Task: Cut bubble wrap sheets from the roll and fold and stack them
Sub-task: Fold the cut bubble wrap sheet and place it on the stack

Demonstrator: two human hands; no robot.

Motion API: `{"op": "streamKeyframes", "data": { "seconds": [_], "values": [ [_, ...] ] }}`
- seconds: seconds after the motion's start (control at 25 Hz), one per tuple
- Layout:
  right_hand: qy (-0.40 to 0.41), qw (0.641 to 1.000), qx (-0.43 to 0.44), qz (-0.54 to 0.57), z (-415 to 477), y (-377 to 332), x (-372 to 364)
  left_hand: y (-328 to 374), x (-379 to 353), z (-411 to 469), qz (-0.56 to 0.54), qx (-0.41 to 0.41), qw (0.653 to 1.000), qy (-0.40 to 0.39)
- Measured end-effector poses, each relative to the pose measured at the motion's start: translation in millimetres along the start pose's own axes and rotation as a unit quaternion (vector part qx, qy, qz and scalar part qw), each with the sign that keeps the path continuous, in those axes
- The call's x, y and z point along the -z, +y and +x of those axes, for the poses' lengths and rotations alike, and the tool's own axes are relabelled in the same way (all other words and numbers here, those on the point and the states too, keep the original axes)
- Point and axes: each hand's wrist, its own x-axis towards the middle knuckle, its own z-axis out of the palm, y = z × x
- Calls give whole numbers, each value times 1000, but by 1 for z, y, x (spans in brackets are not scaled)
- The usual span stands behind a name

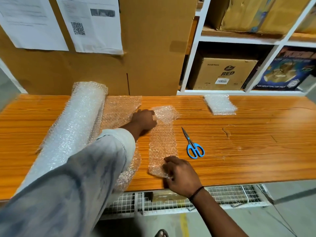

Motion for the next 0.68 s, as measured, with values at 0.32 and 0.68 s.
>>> {"op": "streamKeyframes", "data": {
  "seconds": [0.32,0.68],
  "values": [
    [-8,999,-42,10,5,4,1,9,-39,-104,-103,-165,980,40],
    [46,990,-81,106,-9,6,-6,-29,-74,-215,-170,-199,965,-22]
  ]
}}
